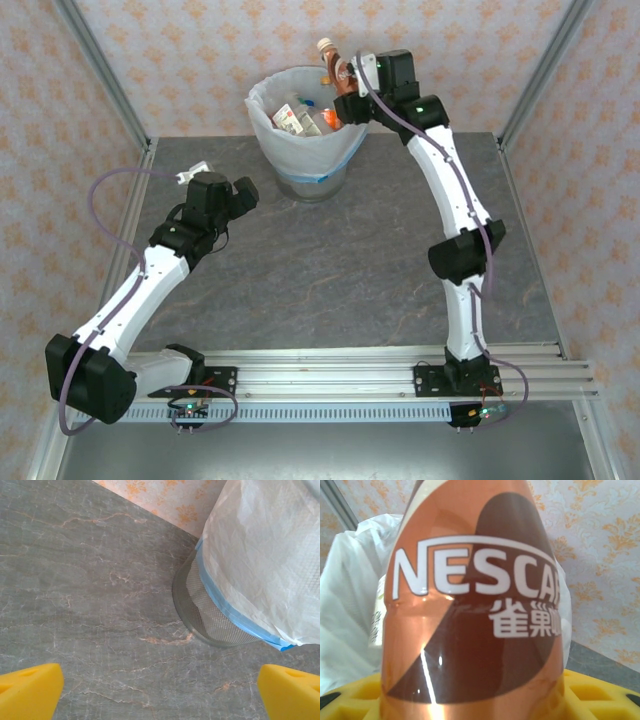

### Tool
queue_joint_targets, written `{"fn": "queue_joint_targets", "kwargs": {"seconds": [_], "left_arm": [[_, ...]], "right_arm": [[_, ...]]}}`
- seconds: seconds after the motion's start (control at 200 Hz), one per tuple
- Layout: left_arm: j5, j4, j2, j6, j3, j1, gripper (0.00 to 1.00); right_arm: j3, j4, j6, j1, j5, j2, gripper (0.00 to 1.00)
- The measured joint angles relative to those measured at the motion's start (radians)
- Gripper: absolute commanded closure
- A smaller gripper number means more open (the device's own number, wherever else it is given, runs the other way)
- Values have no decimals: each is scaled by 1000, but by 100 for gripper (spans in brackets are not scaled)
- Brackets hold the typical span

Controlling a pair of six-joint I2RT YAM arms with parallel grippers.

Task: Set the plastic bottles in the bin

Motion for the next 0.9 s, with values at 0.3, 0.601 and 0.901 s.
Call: {"fn": "queue_joint_targets", "kwargs": {"seconds": [0.3, 0.601, 0.901], "left_arm": [[-33, -8, 10, 23, 1, 0, 0], [-36, -8, 43, 26, 5, 0, 0], [-36, -8, 45, 26, 8, 0, 0]], "right_arm": [[22, 2, 59, 11, -60, 101, 94], [28, 15, 85, 56, -44, 114, 0], [38, 84, 109, 69, 86, 117, 1]]}}
